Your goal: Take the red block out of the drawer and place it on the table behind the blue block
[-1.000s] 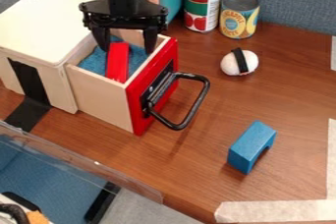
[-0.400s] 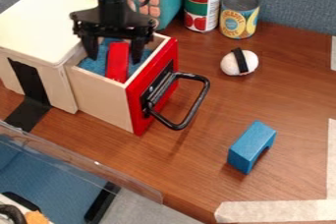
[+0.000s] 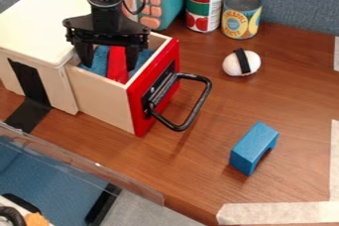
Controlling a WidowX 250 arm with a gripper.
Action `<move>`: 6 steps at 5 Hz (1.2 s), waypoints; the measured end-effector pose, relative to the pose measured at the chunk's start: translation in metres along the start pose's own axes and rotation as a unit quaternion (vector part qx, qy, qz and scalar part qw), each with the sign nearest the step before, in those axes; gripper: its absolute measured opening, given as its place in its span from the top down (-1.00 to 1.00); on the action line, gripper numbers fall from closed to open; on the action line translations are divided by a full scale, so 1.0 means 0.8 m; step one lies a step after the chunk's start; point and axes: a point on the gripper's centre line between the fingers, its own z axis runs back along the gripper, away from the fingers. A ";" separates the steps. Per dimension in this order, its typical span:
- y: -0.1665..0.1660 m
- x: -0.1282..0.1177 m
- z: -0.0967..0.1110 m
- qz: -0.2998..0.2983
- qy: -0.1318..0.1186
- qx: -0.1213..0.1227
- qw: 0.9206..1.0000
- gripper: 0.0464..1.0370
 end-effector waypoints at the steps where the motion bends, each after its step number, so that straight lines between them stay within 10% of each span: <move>1: 0.003 0.000 -0.002 0.004 0.001 0.004 1.000 -0.93; 5: -0.010 0.008 -0.035 0.008 -0.005 0.038 0.999 -0.85; 6: -0.012 0.009 -0.037 0.012 -0.004 0.039 0.999 -0.28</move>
